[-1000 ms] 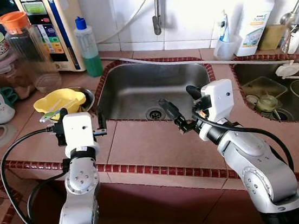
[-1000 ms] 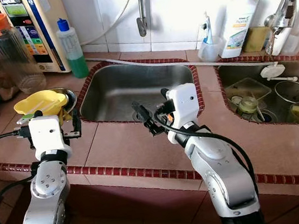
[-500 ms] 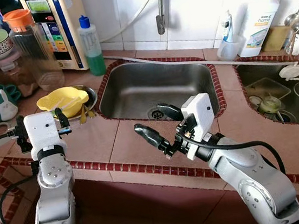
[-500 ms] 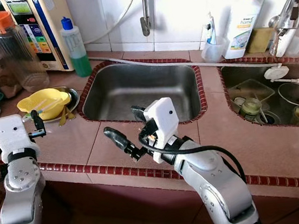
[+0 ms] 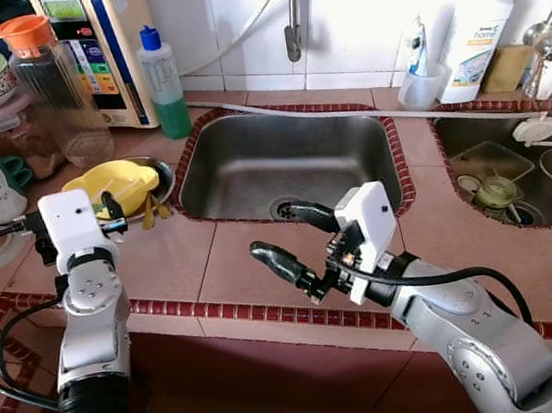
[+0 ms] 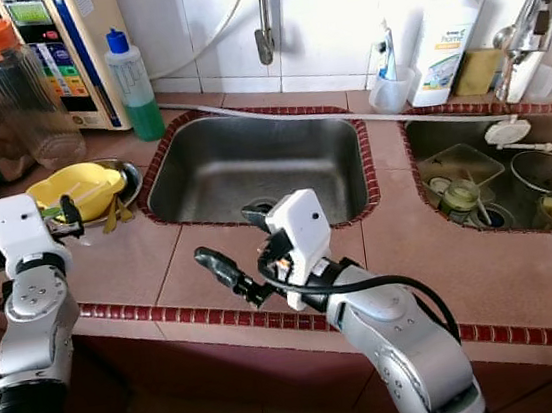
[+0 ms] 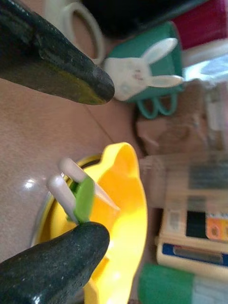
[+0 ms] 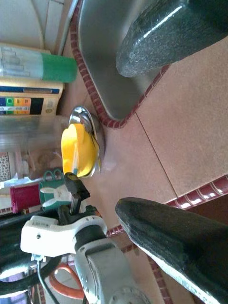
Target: Kitchen organization
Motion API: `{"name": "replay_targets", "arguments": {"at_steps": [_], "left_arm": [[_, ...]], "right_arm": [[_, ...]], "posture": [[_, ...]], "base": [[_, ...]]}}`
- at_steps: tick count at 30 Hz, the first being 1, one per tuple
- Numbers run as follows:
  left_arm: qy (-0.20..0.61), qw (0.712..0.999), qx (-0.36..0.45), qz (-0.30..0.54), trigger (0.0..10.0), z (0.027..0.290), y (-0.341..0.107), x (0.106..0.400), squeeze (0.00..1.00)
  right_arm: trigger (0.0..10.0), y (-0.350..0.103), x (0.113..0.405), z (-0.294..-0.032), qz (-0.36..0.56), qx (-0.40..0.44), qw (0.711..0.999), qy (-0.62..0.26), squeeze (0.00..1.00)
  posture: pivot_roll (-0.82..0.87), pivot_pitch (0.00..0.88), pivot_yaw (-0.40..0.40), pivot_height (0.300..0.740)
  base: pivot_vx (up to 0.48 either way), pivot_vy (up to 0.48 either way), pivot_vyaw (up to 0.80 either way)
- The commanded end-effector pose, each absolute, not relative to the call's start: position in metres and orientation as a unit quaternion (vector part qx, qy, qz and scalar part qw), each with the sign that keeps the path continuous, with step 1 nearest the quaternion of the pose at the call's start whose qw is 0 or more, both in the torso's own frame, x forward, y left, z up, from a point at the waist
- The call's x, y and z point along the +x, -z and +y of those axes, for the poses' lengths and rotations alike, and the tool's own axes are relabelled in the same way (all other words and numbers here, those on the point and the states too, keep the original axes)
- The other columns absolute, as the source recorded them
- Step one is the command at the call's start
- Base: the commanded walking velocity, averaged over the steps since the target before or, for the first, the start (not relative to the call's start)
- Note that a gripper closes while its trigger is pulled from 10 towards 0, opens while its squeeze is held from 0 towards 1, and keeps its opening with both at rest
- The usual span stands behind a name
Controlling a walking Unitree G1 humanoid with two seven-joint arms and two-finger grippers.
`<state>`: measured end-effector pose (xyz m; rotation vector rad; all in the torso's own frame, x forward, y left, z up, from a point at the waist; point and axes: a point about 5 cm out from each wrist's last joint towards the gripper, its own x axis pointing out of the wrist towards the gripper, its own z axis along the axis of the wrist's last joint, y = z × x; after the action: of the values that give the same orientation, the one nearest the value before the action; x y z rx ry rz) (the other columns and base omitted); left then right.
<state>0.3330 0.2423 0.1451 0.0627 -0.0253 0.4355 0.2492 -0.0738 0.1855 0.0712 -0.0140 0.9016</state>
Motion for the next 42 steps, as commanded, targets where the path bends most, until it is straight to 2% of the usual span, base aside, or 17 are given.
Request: {"name": "replay_targets", "arguments": {"at_steps": [1,2,3,5,19,24,26,42], "left_arm": [[-0.214,0.977,0.015,-0.014,4.5,0.243,-0.146,0.335,0.0],[-0.211,0.977,0.008,-0.015,1.8,0.243,-0.145,0.336,0.0],[-0.211,0.977,0.008,-0.016,1.5,0.243,-0.145,0.337,0.0],[-0.21,0.978,0.008,-0.018,0.2,0.243,-0.145,0.337,0.0],[-0.19,0.981,-0.006,-0.03,0.0,0.237,-0.147,0.339,0.0],[-0.189,0.981,-0.006,-0.036,0.0,0.238,-0.15,0.339,0.0],[-0.189,0.981,-0.006,-0.038,0.0,0.238,-0.15,0.339,0.0],[-0.19,0.98,0.0,-0.052,0.0,0.239,-0.157,0.341,0.0]], "right_arm": [[10.0,-0.189,0.242,-0.069,-0.01,0.037,0.886,-0.462,0.0],[10.0,-0.188,0.238,-0.068,0.0,0.042,0.875,-0.481,0.0],[10.0,-0.188,0.237,-0.068,0.003,0.045,0.872,-0.488,0.0],[10.0,-0.187,0.236,-0.07,0.009,0.052,0.868,-0.494,0.0],[10.0,-0.188,0.242,-0.09,0.031,0.055,0.858,-0.51,0.0],[10.0,-0.196,0.233,-0.093,0.054,0.083,0.805,-0.584,0.0],[10.0,-0.196,0.232,-0.094,0.058,0.08,0.799,-0.593,0.0],[10.0,-0.198,0.238,-0.1,0.065,0.064,0.792,-0.604,0.0]], "posture": [[-0.04,0.075,0.016,0.74],[-0.04,0.075,0.016,0.74],[-0.04,0.076,0.015,0.74],[-0.04,0.076,0.016,0.74],[-0.04,0.075,0.021,0.74],[-0.03,0.074,0.022,0.74],[-0.03,0.074,0.022,0.74],[-0.03,0.074,0.025,0.74]], "base": [[0.0,0.0,0.0],[0.0,0.0,0.0],[0.0,0.0,0.0],[0.0,0.0,0.0],[0.0,0.0,0.0],[0.0,0.0,0.0],[0.0,0.0,0.0],[0.0,0.0,0.0]]}}
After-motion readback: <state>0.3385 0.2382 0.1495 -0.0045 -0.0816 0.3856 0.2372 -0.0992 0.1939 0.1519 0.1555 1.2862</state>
